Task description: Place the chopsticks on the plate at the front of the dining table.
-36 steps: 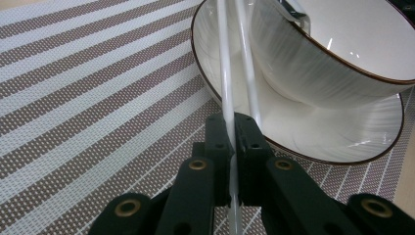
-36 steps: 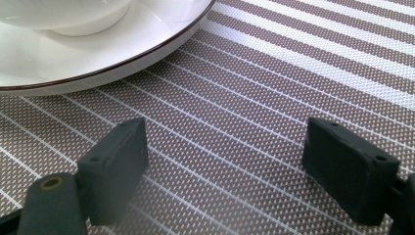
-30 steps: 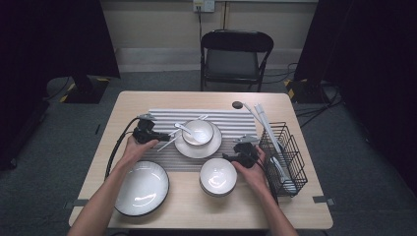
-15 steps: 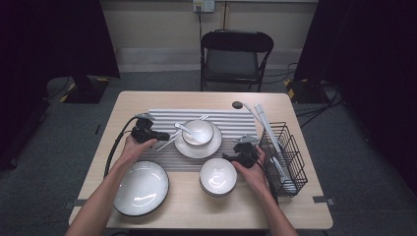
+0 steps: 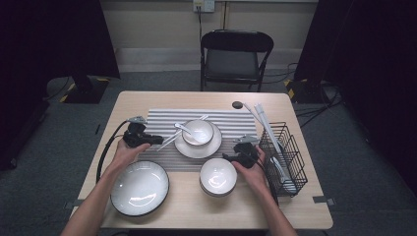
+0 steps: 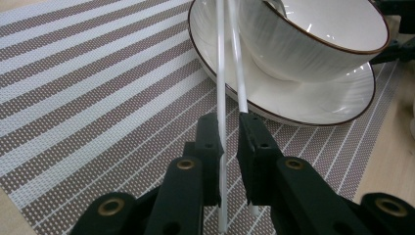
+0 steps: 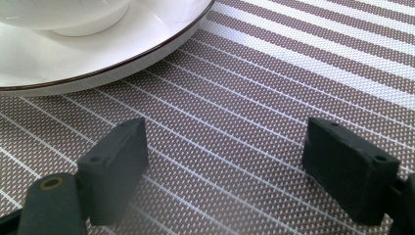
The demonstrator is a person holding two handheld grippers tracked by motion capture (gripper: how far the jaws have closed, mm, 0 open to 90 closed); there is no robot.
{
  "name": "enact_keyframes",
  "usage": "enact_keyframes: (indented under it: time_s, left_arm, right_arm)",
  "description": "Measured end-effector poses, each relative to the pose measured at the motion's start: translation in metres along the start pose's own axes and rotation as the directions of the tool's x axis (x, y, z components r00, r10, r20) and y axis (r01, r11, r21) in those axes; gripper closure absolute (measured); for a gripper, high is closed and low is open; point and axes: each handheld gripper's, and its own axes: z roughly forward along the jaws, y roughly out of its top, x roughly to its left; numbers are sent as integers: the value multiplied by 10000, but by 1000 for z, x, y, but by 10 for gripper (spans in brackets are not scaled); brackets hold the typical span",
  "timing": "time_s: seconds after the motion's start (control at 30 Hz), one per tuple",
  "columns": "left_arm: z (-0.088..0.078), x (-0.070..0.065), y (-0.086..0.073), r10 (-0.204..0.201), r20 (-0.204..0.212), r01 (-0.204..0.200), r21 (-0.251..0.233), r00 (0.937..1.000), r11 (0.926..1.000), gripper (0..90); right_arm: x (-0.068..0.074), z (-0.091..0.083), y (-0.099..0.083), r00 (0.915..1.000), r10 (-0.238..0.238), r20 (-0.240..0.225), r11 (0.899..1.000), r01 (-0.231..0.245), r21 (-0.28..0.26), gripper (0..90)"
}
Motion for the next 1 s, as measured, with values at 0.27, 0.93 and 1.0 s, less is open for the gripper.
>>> enact_keyframes:
  time_s: [0.27,0.93,1.0]
  left_arm:
    - [-2,-1,0,136,-16,-136,64,9999,9999,803]
    - [-1,0,-6,210,-101,-208,235,9997,9995,805]
    - [1,-1,-6,260,-145,-254,393,9996,9989,808]
  right_arm:
    - [0,0,0,10000,-28,7,10000,28,-5,163]
    - [0,0,0,10000,-22,19,10000,22,-5,163]
    - [0,0,0,10000,-20,6,10000,20,-15,163]
